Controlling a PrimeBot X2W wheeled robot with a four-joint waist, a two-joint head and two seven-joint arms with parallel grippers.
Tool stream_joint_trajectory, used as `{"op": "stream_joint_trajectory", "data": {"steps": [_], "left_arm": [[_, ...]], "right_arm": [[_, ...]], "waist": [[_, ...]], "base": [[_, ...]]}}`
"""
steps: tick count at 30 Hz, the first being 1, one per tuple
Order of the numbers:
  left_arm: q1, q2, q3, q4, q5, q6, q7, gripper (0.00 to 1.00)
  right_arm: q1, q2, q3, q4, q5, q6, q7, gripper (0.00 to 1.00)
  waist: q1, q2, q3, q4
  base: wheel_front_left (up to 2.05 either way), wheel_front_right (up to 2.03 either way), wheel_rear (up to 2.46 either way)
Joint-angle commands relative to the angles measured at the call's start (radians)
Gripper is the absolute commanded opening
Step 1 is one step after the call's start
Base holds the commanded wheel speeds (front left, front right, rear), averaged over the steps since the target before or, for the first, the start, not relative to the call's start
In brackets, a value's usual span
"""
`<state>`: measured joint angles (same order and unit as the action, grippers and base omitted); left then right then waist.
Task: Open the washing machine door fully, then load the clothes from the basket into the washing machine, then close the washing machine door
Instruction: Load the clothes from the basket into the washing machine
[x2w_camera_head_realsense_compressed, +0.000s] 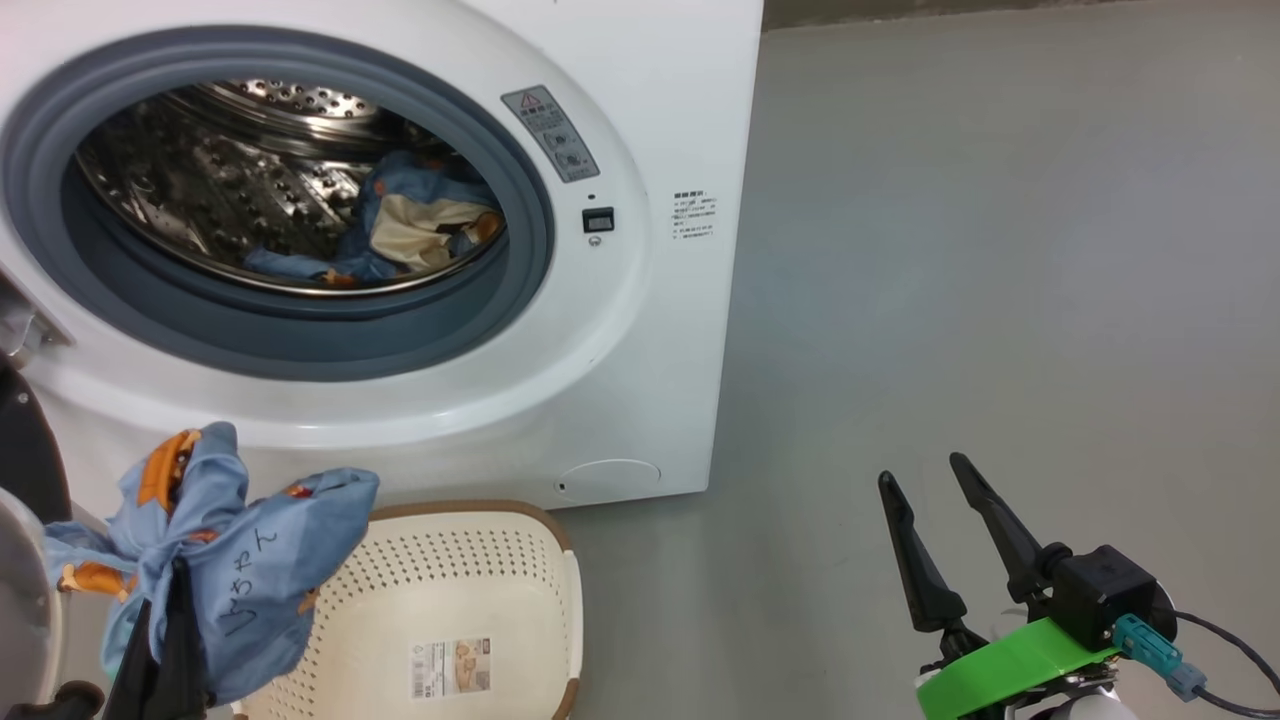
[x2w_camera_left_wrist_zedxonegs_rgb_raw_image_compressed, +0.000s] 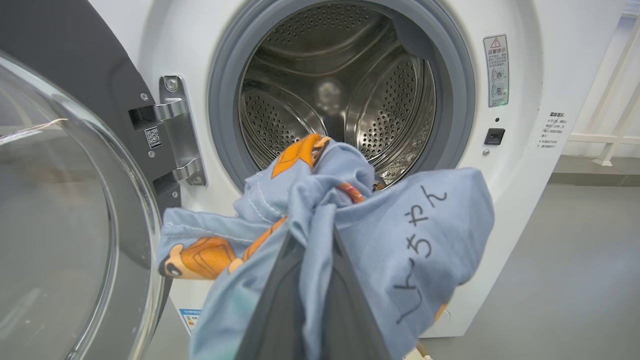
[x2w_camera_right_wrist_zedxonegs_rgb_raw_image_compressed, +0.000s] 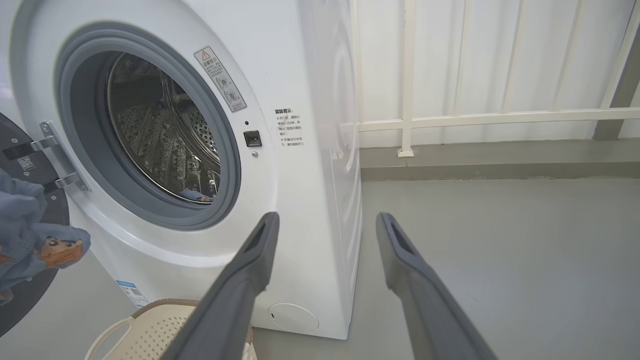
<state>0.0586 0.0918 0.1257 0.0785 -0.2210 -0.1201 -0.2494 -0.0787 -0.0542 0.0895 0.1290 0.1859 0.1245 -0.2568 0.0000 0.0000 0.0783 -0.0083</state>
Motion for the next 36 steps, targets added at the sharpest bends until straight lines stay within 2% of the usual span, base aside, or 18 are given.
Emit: {"op": "stream_joint_trajectory", "data": {"steps": [1,13,25,36], "left_arm": [[-0.029,0.013,0.039,-0.021,0.006,-0.005,-0.012,0.0],[-0.117,0.041,0.042,-0.021,-0.032,-0.01,-0.012,0.0],[-0.288,0.139,0.006,-0.004,-0.113,-0.01,-0.012,0.0],[-0.421,0.225,-0.032,0.015,-0.146,-0.01,-0.012,0.0]], "right_arm": [[-0.003,0.004,0.025,-0.029,-0.004,0.006,-0.005,1.0],[-0.02,0.004,0.013,-0.059,-0.009,0.006,-0.005,1.0],[-0.058,0.004,0.001,-0.095,-0.013,0.006,-0.005,1.0],[-0.087,0.004,0.022,-0.119,0.003,0.006,-0.005,1.0]], "waist": [[0.0,0.0,0.009,-0.004],[0.0,0.0,0.123,-0.026],[0.0,0.0,0.276,-0.05],[0.0,0.0,0.369,-0.086]], "base": [[0.0,0.0,0.0],[0.0,0.0,0.0],[0.0,0.0,0.0],[0.0,0.0,0.0]]}}
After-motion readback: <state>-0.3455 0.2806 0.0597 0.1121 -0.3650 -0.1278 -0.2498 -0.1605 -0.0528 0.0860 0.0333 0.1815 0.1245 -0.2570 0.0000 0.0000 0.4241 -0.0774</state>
